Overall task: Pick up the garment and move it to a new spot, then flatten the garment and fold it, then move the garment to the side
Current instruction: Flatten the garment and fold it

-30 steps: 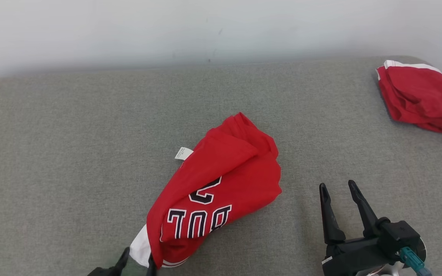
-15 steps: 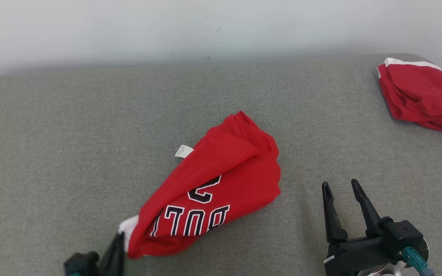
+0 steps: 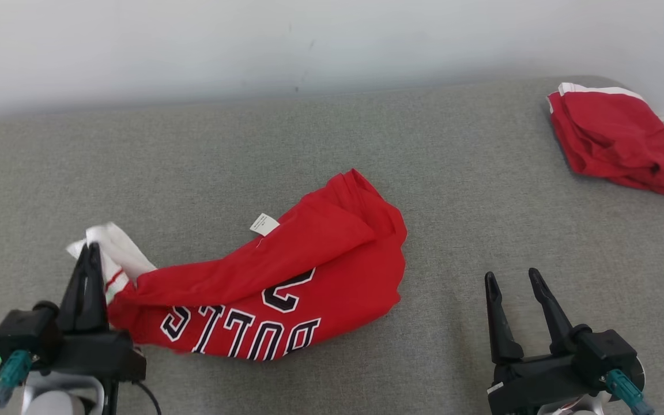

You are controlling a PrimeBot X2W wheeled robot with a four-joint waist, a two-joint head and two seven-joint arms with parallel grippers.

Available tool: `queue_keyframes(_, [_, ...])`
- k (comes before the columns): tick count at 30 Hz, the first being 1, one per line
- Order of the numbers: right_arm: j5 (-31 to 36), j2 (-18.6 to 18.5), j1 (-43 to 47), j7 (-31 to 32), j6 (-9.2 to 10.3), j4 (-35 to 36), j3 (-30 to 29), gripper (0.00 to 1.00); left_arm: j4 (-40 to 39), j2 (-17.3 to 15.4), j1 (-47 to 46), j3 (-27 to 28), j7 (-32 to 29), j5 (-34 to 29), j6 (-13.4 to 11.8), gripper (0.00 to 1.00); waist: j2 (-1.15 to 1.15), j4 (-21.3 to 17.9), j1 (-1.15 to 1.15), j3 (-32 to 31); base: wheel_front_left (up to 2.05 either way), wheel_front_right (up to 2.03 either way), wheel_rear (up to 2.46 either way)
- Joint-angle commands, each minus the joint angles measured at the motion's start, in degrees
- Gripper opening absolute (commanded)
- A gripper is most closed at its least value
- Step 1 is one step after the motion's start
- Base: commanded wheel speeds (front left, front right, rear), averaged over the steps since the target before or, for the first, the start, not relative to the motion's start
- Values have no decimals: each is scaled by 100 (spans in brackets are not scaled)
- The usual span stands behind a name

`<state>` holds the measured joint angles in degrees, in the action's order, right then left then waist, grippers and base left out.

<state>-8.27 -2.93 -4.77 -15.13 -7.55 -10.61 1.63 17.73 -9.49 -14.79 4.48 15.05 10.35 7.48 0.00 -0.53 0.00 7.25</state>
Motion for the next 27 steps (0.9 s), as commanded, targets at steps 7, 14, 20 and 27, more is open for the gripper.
queue_keyframes(7, [-63, 11, 42, 0, 14, -10, -10, 100, -535, 160, 76, 207, 18, -240, -18, 0, 0, -5, 0, -70, 0, 0, 0])
queue_keyframes(14, [-84, 10, 122, 0, 14, -11, -32, 100, -692, 504, 907, 291, 18, -180, -33, 0, 0, 68, 0, -106, 0, 0, 0])
queue_keyframes(20, [-69, 8, 98, 0, 14, -28, -30, 100, -574, 653, 1602, 311, 18, 219, -167, 0, 0, 174, 0, -109, 0, 0, 0])
queue_keyframes(27, [-56, 9, 145, 0, 14, -41, -27, 100, -222, 659, 2067, -380, 18, 1200, -410, 0, 0, 342, 0, -101, 0, 0, 0])
